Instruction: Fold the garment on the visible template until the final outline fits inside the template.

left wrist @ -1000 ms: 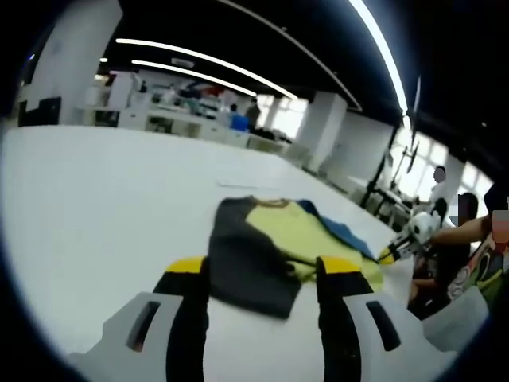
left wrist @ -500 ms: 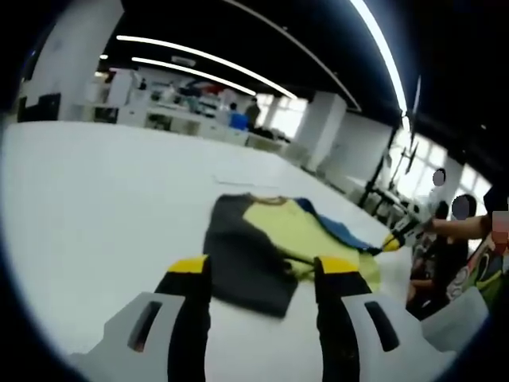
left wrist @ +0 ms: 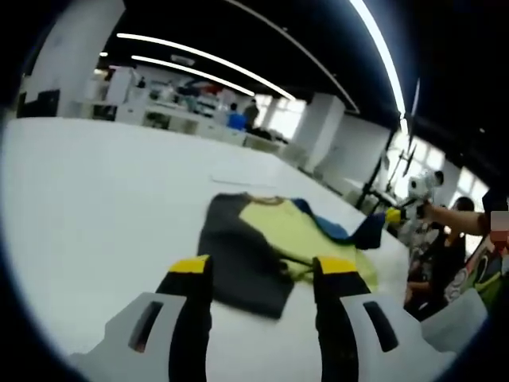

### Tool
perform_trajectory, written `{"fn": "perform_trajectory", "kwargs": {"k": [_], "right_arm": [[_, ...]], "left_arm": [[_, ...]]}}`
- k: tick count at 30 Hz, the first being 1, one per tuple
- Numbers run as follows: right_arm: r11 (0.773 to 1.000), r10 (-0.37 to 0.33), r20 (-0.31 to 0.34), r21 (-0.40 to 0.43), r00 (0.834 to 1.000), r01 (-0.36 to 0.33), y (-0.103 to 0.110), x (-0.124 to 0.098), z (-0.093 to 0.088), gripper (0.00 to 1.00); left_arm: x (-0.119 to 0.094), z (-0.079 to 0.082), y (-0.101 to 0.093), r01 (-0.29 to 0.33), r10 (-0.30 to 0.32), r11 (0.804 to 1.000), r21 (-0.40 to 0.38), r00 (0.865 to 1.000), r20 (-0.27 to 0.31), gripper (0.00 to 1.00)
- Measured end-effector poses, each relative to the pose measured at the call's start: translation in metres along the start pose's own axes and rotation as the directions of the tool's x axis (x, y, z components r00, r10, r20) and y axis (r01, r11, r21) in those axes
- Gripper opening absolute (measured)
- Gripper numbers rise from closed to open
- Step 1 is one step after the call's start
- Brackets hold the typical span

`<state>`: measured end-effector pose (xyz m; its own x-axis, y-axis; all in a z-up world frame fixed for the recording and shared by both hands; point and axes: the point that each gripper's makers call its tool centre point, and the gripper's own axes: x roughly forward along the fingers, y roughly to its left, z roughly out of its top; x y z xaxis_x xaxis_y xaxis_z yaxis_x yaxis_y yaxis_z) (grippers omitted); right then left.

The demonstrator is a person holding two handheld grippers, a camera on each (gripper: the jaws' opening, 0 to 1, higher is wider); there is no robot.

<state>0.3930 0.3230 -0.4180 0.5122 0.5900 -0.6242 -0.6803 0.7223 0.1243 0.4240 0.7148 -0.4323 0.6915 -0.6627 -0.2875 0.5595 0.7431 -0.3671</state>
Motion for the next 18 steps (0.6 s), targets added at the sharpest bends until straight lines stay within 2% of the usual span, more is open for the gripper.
{"fn": "perform_trajectory", "kwargs": {"k": [7, 10, 15, 18], "right_arm": [[0.997, -0.048, -0.05, 0.057, 0.998, 0.051, -0.028, -0.023, -0.002, 0.0], [0.988, -0.051, -0.102, 0.139, 0.994, 0.065, -0.041, -0.03, -0.014, 0.0], [0.98, -0.129, -0.124, 0.138, 0.984, 0.146, -0.072, -0.038, -0.024, 0.0], [0.97, -0.158, -0.132, 0.166, 0.979, 0.179, -0.087, -0.042, -0.026, 0.0]], "left_arm": [[-0.001, -0.002, 0.002, -0.001, 0.001, 1.0, -0.009, 1.0, 0.001, 0.46], [0.0, -0.003, 0.003, -0.002, 0.002, 1.0, -0.01, 1.0, 0.001, 0.46], [0.001, -0.005, 0.0, 0.006, -0.006, 1.0, -0.011, 1.0, 0.0, 0.46], [0.002, -0.006, -0.001, 0.011, -0.011, 1.0, -0.012, 1.0, -0.003, 0.46]]}}
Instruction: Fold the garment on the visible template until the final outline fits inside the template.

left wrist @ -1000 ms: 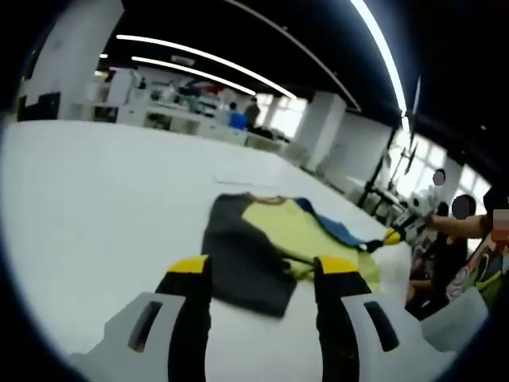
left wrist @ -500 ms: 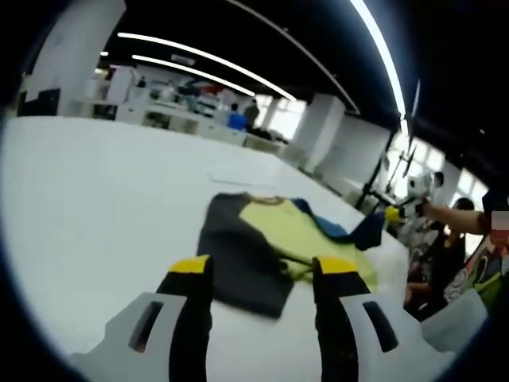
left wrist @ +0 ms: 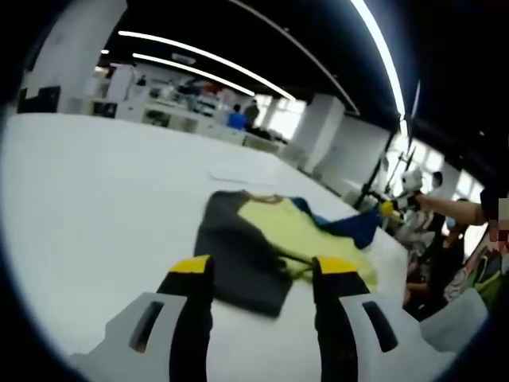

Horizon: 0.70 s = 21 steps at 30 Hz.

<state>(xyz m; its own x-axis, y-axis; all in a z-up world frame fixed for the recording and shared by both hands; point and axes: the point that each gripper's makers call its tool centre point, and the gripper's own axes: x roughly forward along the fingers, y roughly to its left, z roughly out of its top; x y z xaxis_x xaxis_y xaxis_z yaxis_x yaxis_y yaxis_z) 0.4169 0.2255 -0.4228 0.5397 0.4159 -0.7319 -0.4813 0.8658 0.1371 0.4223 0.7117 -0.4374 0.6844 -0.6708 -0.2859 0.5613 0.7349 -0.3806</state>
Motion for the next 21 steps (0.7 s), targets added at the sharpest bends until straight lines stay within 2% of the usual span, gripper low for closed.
{"fn": "perform_trajectory", "kwargs": {"k": [9, 17, 21], "right_arm": [[0.994, -0.092, -0.035, 0.061, 0.995, 0.094, -0.045, -0.006, -0.004, 0.0], [0.97, -0.177, -0.014, 0.169, 0.984, 0.177, -0.087, -0.015, -0.007, 0.0], [0.958, -0.216, -0.026, 0.185, 0.976, 0.218, -0.102, -0.018, -0.011, 0.0]], "left_arm": [[0.001, 0.0, -0.001, 0.0, 0.0, 1.0, -0.003, 1.0, 0.0, 0.46], [0.002, -0.003, -0.001, -0.002, 0.002, 1.0, -0.008, 1.0, -0.011, 0.46], [0.003, -0.003, -0.002, -0.005, 0.004, 1.0, -0.01, 1.0, -0.014, 0.46]]}}
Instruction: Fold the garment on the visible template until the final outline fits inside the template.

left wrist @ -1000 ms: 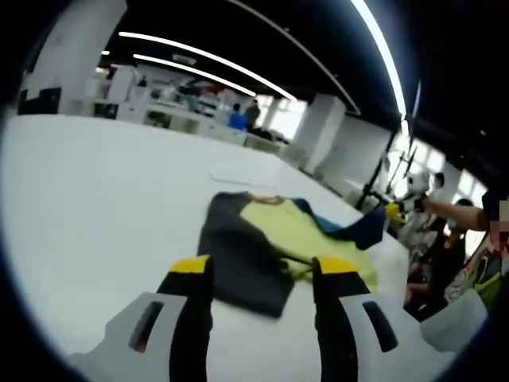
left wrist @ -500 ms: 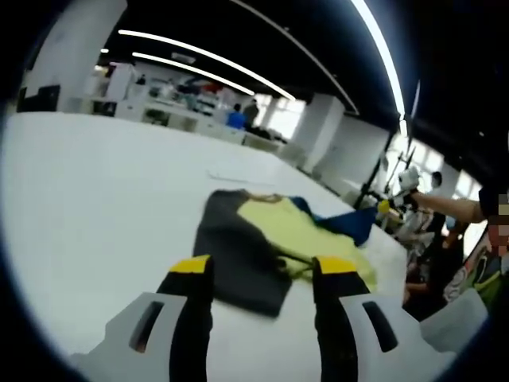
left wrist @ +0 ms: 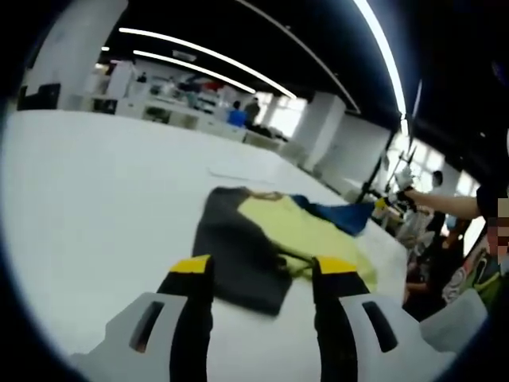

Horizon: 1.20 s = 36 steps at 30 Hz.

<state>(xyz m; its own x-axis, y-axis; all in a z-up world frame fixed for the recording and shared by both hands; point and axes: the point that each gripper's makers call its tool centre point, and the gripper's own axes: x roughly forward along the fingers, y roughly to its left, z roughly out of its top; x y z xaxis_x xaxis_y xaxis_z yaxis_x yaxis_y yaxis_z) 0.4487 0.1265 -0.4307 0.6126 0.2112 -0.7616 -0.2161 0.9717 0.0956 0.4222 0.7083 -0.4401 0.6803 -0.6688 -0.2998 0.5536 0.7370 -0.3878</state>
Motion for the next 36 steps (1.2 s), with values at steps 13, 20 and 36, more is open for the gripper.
{"fn": "perform_trajectory", "kwargs": {"k": [13, 20, 36], "right_arm": [[0.993, -0.089, -0.018, 0.078, 0.996, 0.09, -0.03, -0.011, -0.011, 0.0], [0.987, -0.108, -0.045, 0.118, 0.993, 0.113, -0.041, -0.008, -0.021, 0.0], [0.982, -0.137, -0.119, 0.115, 0.983, 0.151, -0.053, 0.023, -0.028, 0.0]], "left_arm": [[0.006, -0.007, -0.002, -0.002, 0.002, 1.0, -0.008, 1.0, -0.028, 0.46], [0.011, -0.01, -0.004, 0.0, -0.001, 1.0, -0.014, 0.999, -0.035, 0.46], [0.011, -0.014, -0.003, -0.021, 0.02, 0.999, -0.028, 0.999, -0.041, 0.45]]}}
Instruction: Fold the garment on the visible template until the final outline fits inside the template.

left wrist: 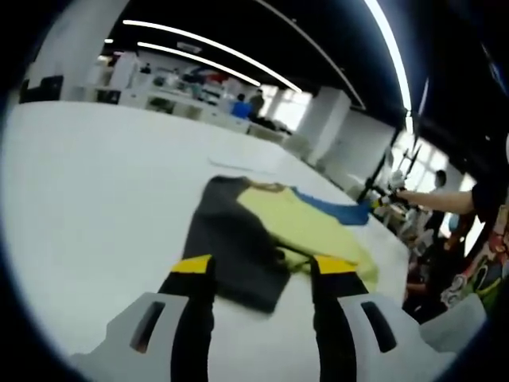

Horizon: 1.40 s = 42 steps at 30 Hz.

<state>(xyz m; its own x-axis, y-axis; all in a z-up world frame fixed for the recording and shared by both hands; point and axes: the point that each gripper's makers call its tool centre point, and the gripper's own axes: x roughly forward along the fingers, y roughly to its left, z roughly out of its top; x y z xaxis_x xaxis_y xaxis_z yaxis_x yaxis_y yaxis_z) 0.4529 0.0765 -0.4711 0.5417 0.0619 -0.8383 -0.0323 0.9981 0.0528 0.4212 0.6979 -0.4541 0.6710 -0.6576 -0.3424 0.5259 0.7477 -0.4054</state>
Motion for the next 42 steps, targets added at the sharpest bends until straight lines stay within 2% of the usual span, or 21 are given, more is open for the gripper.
{"fn": "perform_trajectory", "kwargs": {"k": [12, 17, 21, 32, 42], "right_arm": [[1.0, -0.003, 0.045, -0.023, 0.999, 0.004, 0.006, 0.021, 0.022, 0.0], [0.999, -0.012, -0.002, -0.053, 1.0, 0.011, 0.002, 0.035, 0.012, 0.0], [0.999, -0.019, -0.023, -0.047, 1.0, 0.018, -0.006, 0.039, 0.006, 0.0], [0.998, -0.055, -0.07, -0.023, 0.996, 0.054, -0.029, 0.03, -0.016, 0.0], [0.998, -0.063, -0.096, -0.017, 0.993, 0.061, -0.027, 0.026, -0.032, 0.0]], "left_arm": [[0.002, 0.002, 0.003, -0.016, 0.016, 1.0, -0.012, 1.0, -0.003, 0.45], [0.005, 0.0, 0.002, -0.012, 0.012, 1.0, -0.014, 1.0, -0.011, 0.44], [0.006, -0.002, 0.002, -0.01, 0.01, 1.0, -0.014, 1.0, -0.02, 0.44], [0.008, -0.001, 0.001, -0.003, 0.003, 1.0, -0.019, 1.0, -0.015, 0.45], [0.006, -0.004, -0.002, 0.002, -0.003, 1.0, -0.025, 1.0, -0.011, 0.44]]}}
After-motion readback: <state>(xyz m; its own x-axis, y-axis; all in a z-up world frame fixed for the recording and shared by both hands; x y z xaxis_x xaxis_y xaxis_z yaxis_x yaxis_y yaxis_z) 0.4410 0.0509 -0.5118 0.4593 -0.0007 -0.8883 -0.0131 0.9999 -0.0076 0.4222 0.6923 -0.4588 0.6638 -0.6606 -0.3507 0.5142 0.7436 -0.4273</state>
